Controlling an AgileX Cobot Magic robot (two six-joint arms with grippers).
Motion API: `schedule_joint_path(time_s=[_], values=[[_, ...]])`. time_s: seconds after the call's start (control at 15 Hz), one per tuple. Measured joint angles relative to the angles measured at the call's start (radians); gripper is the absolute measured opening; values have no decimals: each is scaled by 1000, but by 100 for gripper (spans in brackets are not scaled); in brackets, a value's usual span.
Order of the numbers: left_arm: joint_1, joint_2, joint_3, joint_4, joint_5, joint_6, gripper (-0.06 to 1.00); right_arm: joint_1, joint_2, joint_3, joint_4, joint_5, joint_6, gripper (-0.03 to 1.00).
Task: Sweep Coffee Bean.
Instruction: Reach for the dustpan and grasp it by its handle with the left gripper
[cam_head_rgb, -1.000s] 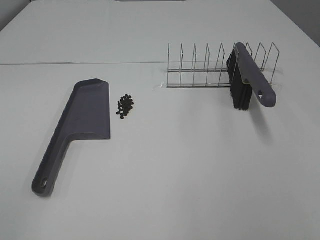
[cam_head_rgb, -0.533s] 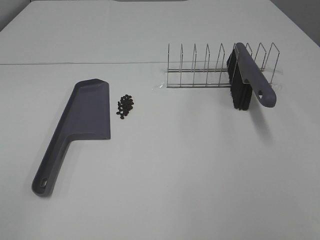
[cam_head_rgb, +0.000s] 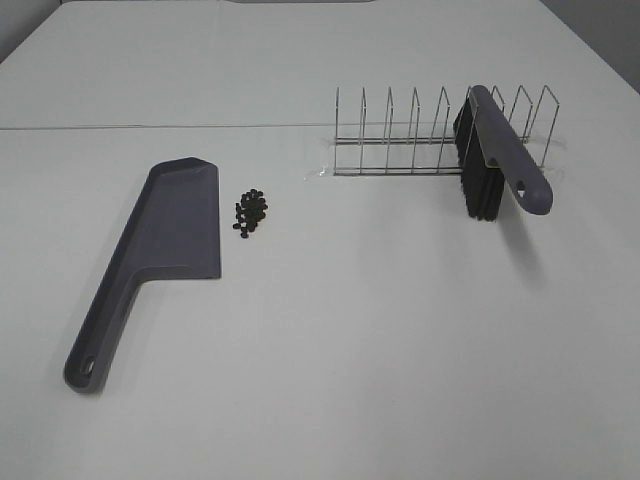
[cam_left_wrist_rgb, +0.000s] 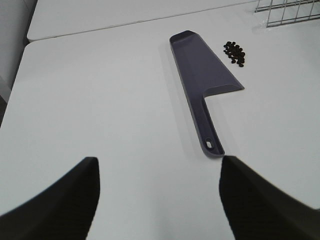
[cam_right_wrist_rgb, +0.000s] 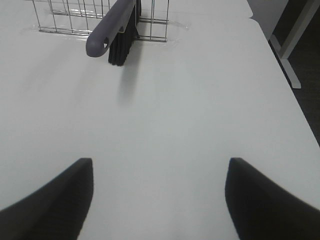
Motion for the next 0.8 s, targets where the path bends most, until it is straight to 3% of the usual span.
schedule_joint_path(time_s=[0.8], values=[[0,0,0,0,0,0,65,0,0,0,0,0,0,70]])
